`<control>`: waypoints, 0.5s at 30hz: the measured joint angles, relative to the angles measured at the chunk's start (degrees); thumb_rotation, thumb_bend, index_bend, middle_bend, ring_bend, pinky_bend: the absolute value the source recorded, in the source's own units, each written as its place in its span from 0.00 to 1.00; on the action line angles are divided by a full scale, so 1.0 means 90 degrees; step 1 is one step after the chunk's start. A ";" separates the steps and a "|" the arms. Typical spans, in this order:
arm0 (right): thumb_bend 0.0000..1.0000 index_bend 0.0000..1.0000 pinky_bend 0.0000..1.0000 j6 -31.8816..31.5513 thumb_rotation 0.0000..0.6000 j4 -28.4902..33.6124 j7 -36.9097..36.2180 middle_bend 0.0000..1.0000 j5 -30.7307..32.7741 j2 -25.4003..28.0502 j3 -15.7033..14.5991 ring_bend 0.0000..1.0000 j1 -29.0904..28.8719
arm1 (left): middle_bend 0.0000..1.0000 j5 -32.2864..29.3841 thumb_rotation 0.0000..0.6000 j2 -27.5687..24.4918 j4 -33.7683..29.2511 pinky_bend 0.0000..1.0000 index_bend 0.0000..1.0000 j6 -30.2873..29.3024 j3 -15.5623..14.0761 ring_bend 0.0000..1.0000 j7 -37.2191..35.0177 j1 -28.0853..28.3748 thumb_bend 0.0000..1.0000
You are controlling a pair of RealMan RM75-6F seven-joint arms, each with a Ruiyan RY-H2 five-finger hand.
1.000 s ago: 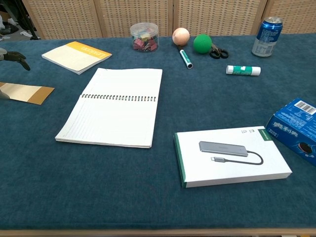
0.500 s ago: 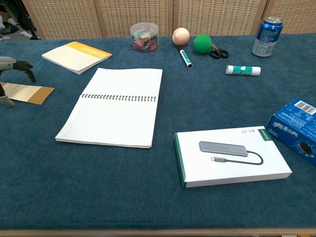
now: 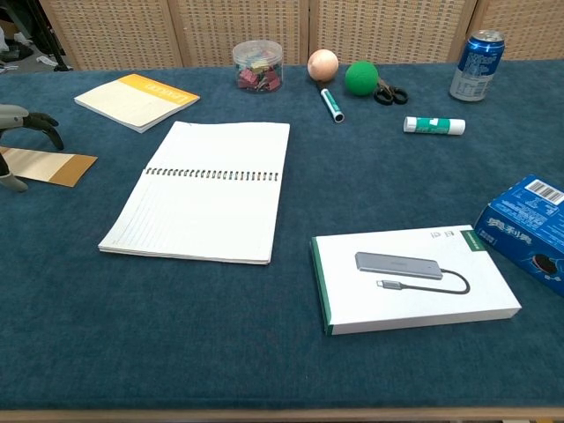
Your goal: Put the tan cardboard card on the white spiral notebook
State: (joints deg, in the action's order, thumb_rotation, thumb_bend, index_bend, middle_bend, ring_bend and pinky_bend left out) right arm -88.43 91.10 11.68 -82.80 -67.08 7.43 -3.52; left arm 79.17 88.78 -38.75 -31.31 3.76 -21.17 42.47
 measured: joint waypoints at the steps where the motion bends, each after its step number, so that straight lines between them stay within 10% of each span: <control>1: 0.00 0.00 0.00 -0.0002 1.00 0.0004 -0.0009 0.00 -0.0001 0.0003 -0.0001 0.00 0.0001 | 0.00 0.0007 1.00 -0.0024 -0.0018 0.00 0.65 -0.0034 -0.0007 0.00 -0.0024 -0.0019 0.23; 15: 0.00 0.00 0.00 -0.0024 1.00 0.0067 -0.0112 0.00 -0.0027 0.0064 -0.0024 0.00 0.0013 | 0.00 0.0080 1.00 -0.0395 -0.0554 0.00 0.68 -0.0396 -0.0072 0.00 -0.0147 -0.0182 0.25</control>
State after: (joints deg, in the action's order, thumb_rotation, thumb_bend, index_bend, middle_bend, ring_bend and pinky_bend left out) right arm -88.64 91.70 10.67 -83.04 -66.50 7.21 -3.40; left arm 79.89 85.23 -43.73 -34.88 3.11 -22.49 40.83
